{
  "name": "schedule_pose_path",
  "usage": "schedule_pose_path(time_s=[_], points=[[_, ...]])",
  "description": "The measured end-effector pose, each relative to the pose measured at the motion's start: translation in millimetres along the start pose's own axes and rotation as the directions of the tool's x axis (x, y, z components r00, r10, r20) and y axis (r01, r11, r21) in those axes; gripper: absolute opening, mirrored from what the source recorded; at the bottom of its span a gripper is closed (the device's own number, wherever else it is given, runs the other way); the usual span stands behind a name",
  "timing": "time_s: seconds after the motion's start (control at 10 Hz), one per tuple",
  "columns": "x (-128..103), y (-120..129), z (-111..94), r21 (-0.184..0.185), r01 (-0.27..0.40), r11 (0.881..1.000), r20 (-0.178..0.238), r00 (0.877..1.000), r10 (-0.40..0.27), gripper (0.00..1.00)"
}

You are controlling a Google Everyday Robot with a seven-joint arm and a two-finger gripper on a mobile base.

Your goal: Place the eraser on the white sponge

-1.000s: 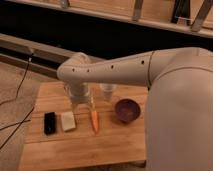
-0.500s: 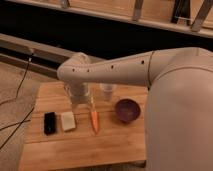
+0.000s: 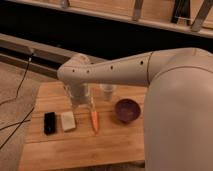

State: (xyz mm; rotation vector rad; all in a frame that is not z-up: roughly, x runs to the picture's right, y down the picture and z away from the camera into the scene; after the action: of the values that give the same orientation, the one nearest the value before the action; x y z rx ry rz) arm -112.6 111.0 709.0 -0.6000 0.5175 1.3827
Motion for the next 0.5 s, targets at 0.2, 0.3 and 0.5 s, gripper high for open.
schedule_pose_path(time_s=[0.2, 0.3, 0.5], points=[[2, 27, 3, 0.007, 0.088, 0.996, 0.011, 0.996, -0.088, 0.65], [4, 37, 3, 0.008, 0.115, 0.993, 0.013, 0.993, -0.115, 0.65], [12, 73, 3, 0.003, 0.206, 0.979, 0.014, 0.978, -0.206, 0.65]])
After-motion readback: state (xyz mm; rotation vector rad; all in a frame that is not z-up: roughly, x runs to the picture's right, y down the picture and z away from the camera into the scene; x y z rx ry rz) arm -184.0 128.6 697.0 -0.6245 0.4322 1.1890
